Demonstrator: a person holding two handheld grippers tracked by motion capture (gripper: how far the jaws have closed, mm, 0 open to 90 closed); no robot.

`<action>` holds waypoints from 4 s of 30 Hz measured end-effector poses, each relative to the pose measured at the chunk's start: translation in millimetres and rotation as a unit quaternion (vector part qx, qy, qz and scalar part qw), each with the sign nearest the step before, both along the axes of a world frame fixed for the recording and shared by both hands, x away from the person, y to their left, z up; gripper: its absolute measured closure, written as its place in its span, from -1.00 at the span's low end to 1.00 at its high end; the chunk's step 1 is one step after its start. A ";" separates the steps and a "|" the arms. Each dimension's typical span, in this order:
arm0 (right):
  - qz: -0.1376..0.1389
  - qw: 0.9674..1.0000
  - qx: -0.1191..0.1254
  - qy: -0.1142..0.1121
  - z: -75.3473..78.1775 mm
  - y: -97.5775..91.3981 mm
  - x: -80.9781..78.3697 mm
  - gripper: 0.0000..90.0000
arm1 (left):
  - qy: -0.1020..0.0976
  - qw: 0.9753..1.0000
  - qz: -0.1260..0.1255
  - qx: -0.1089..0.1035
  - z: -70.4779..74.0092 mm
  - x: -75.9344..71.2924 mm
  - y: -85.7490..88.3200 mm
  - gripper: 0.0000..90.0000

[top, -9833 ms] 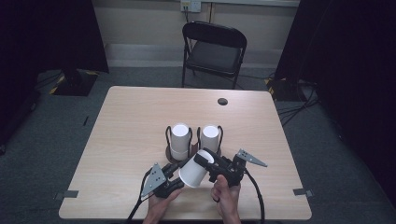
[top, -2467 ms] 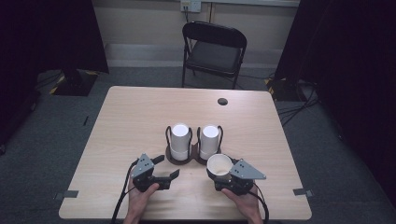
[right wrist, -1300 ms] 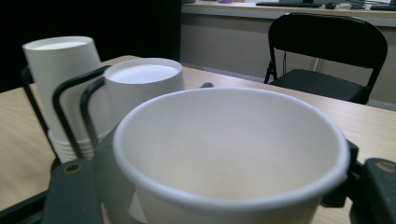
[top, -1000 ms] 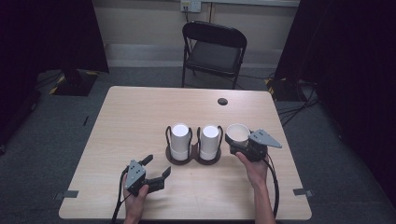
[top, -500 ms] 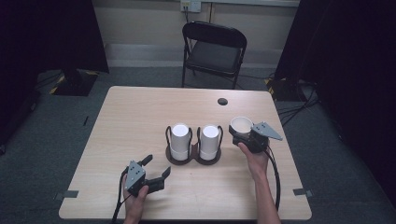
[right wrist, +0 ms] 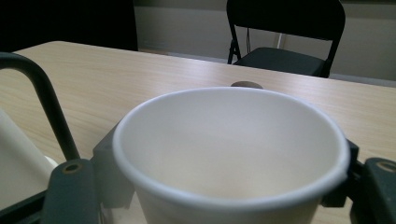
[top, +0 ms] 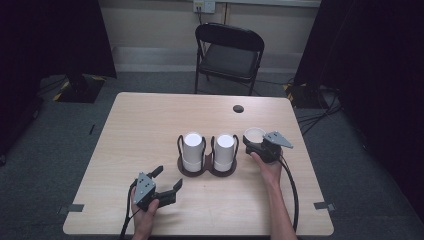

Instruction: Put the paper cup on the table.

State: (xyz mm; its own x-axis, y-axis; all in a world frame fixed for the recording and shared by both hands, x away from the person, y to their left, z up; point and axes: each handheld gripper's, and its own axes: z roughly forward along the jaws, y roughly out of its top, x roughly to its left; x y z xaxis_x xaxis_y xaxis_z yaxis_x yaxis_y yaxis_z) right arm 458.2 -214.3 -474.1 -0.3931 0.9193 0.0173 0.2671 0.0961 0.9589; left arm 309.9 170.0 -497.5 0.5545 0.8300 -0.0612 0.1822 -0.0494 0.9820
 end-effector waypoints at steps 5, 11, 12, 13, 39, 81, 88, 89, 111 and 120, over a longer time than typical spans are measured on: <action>-0.004 1.000 0.003 0.006 -5.0 0.1 3.7 -0.45 | 0.000 1.000 0.000 -0.001 -0.1 -0.3 -0.2 -0.65; 0.000 1.000 0.001 0.014 -9.3 1.3 3.2 -0.45 | -0.002 1.000 0.000 0.001 -0.1 -0.5 -0.2 -0.65; -0.001 1.000 0.001 0.016 -10.1 1.6 3.0 -0.46 | -0.002 1.000 0.001 0.000 -0.1 -0.6 -0.3 -0.65; 0.000 1.000 -0.001 0.013 -10.6 1.3 2.3 -0.46 | -0.003 1.000 0.001 0.000 -0.1 -0.7 -0.2 -0.65; -0.016 0.997 0.019 0.072 -18.0 -15.9 -16.2 -0.62 | -0.006 1.000 0.000 0.000 -0.2 -1.2 0.6 -0.64; -0.020 0.998 0.040 0.040 -3.2 -1.2 -91.3 -0.65 | -0.010 1.000 0.003 0.007 -0.1 -1.8 -1.3 -0.65; -0.010 0.998 0.048 0.029 0.2 7.5 -103.1 -0.64 | -0.008 1.000 0.014 0.011 0.1 -2.4 -2.2 -0.65; -0.009 0.998 0.049 0.025 0.6 8.6 -105.5 -0.64 | -0.008 1.000 0.015 0.011 0.1 -2.5 -2.2 -0.65; 0.014 0.999 0.030 -0.002 -12.3 30.3 -143.5 -0.54 | -0.003 0.999 0.030 0.015 0.4 -3.7 -2.8 -0.66; 0.020 1.000 0.011 -0.012 -19.8 40.5 -152.0 -0.59 | -0.002 0.999 0.031 0.014 0.3 -3.8 -2.5 -0.66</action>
